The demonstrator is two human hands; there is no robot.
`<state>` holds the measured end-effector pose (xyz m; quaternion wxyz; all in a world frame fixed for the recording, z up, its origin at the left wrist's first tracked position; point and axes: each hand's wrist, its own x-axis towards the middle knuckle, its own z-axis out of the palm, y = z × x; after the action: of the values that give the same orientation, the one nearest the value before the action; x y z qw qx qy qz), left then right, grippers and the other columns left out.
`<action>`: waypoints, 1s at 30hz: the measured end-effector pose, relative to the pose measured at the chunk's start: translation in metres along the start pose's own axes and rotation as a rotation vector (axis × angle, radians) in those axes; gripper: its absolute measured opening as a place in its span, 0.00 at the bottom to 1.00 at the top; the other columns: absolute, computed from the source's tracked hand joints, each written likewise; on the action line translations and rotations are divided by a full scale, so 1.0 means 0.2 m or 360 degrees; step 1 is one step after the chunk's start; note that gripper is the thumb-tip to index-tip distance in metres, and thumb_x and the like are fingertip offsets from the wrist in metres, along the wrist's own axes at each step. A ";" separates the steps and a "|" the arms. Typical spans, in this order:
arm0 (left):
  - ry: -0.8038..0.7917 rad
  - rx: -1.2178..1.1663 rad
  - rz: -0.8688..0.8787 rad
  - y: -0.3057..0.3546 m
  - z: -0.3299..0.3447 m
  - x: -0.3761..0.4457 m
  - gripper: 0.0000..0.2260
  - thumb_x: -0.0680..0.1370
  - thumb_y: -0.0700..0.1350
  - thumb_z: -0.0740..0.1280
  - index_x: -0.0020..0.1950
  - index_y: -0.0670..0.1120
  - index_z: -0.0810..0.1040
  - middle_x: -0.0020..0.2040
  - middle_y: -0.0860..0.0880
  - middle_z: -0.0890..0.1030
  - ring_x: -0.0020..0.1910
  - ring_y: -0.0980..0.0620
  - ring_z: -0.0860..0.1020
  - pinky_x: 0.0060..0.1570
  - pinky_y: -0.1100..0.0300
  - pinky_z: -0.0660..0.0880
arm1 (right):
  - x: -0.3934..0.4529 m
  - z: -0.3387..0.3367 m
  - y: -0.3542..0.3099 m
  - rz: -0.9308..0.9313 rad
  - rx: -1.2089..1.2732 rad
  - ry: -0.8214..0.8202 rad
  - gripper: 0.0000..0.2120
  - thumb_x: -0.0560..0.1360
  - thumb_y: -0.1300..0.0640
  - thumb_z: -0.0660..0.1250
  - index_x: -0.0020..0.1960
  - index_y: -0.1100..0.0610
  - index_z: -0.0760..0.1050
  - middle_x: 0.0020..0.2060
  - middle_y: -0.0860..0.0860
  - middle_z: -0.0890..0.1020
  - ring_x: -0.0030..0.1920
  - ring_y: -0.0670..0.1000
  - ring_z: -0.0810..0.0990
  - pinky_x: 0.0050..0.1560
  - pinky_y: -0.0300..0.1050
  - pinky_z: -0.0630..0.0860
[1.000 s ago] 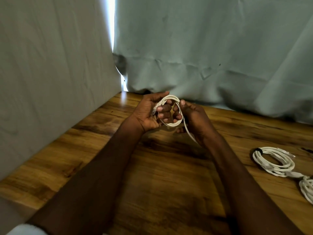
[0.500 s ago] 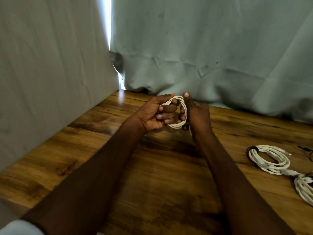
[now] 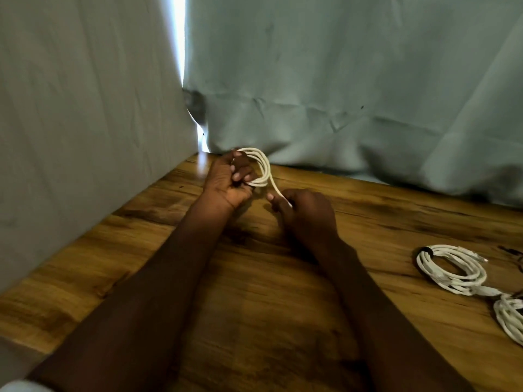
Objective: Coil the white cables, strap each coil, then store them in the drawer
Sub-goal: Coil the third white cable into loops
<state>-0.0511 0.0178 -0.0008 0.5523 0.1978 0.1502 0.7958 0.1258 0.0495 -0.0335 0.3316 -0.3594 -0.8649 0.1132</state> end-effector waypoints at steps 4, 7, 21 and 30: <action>0.0208 -0.0196 0.0190 0.11 -0.06 0.03 0.10 0.67 0.38 0.59 0.26 0.45 0.68 0.21 0.52 0.67 0.19 0.54 0.66 0.23 0.67 0.67 | 0.01 0.04 -0.01 -0.0120 -0.0187 -0.0187 0.13 0.82 0.45 0.65 0.47 0.50 0.83 0.40 0.50 0.84 0.42 0.55 0.80 0.40 0.46 0.67; 0.0394 0.0077 0.0278 0.09 -0.02 0.01 0.12 0.79 0.39 0.57 0.35 0.44 0.69 0.22 0.48 0.74 0.20 0.52 0.74 0.23 0.66 0.72 | 0.00 0.04 -0.07 -0.0154 -0.0110 -0.0343 0.09 0.82 0.49 0.65 0.48 0.50 0.81 0.41 0.50 0.83 0.42 0.53 0.78 0.43 0.46 0.68; -0.0289 0.2188 0.0049 -0.11 0.06 -0.13 0.21 0.84 0.48 0.61 0.32 0.43 0.77 0.25 0.41 0.70 0.22 0.50 0.68 0.25 0.62 0.65 | 0.00 -0.16 -0.09 -0.0310 0.0556 -0.0046 0.05 0.69 0.50 0.79 0.39 0.49 0.85 0.34 0.43 0.85 0.39 0.41 0.84 0.44 0.49 0.81; -0.0614 0.1355 -0.0761 -0.11 0.09 -0.13 0.22 0.85 0.54 0.52 0.48 0.38 0.76 0.24 0.51 0.64 0.20 0.54 0.62 0.28 0.58 0.62 | 0.10 -0.08 0.08 0.0245 0.1058 0.0397 0.06 0.76 0.50 0.72 0.43 0.52 0.82 0.38 0.48 0.85 0.41 0.49 0.83 0.47 0.50 0.79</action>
<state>-0.0163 0.0023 0.0008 0.6070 0.5078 0.3968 0.4651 0.1344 0.0746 -0.0188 0.5238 -0.3071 -0.7042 0.3680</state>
